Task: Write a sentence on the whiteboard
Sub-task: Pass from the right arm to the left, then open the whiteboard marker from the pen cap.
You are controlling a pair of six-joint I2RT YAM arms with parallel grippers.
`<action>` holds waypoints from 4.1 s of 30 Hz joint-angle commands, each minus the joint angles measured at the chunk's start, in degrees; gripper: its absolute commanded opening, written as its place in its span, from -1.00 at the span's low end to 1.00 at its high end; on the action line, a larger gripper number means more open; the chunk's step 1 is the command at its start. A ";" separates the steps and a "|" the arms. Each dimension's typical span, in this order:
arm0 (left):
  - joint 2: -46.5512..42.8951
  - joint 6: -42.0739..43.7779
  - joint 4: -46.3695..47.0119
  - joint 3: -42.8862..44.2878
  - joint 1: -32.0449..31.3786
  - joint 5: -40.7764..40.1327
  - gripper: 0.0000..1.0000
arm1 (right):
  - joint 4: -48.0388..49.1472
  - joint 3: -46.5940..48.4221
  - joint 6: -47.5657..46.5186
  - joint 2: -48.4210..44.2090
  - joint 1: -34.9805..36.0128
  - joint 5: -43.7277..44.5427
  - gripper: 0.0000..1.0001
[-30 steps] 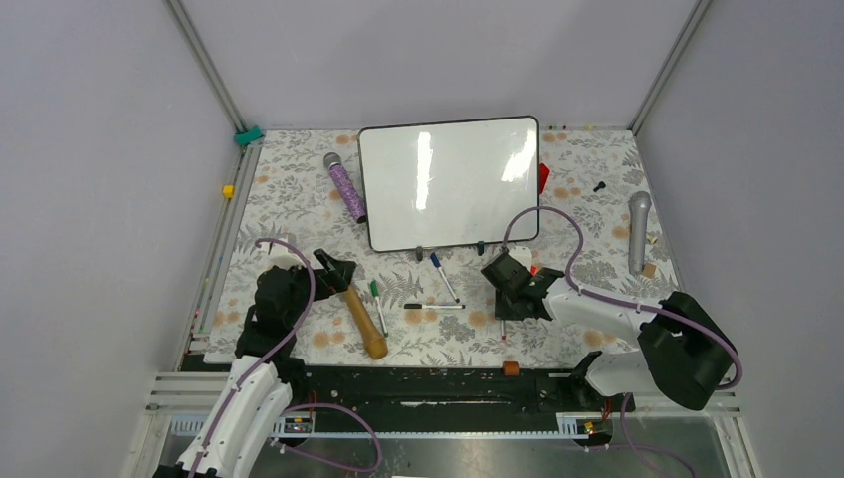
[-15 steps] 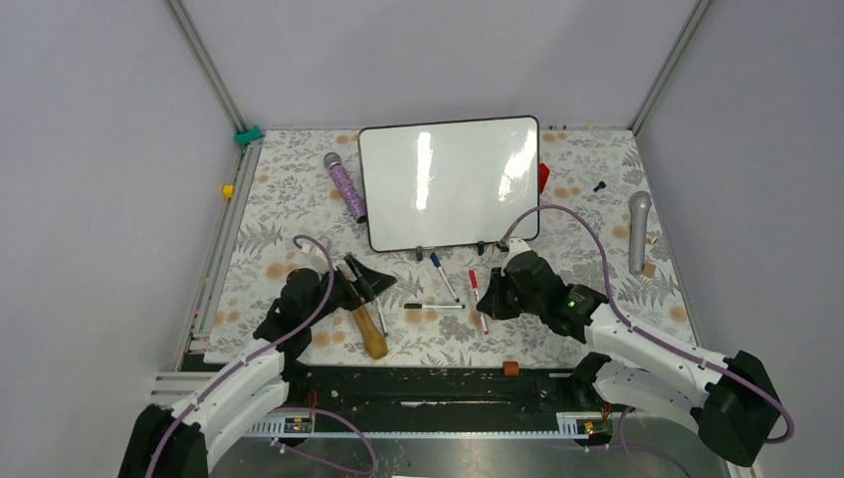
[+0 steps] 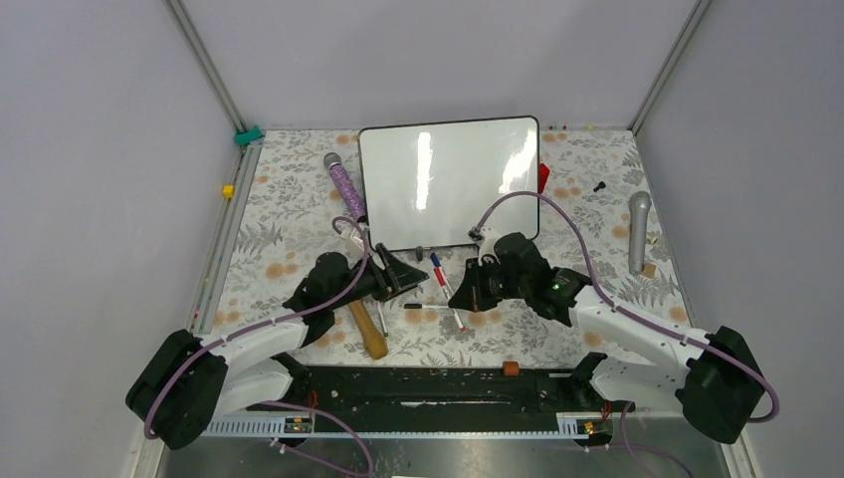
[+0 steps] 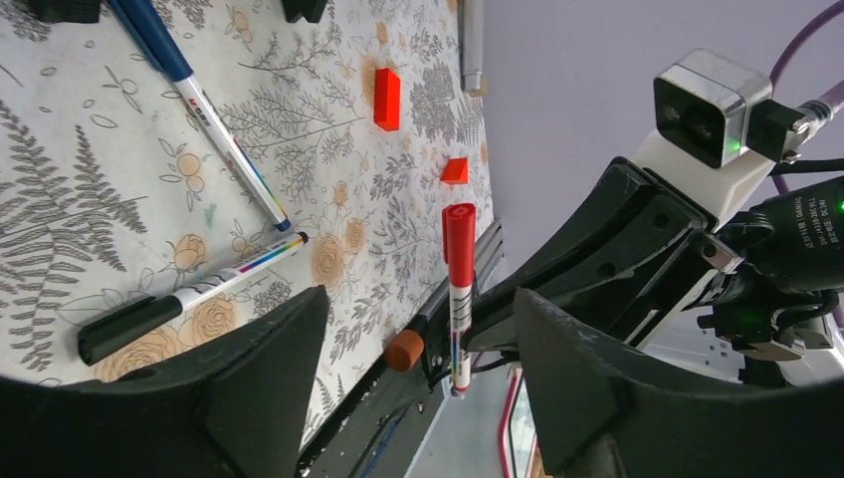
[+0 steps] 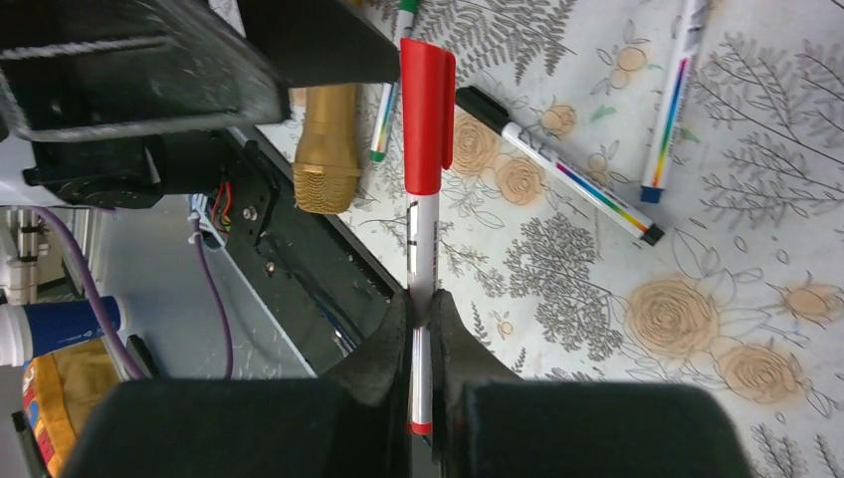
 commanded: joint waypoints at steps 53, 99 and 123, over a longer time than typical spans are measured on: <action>-10.96 -17.93 10.01 1.60 -4.65 -18.95 -1.00 | 33.64 -1.57 16.12 -3.85 11.95 17.90 0.02; -11.51 -30.18 17.35 -1.31 -4.70 -24.45 -1.00 | 42.74 -0.76 16.17 -0.52 15.46 28.90 -0.23; -17.44 -29.54 11.44 -5.30 -2.61 -31.36 -1.00 | 37.95 -5.08 17.32 -6.99 15.50 33.11 -1.00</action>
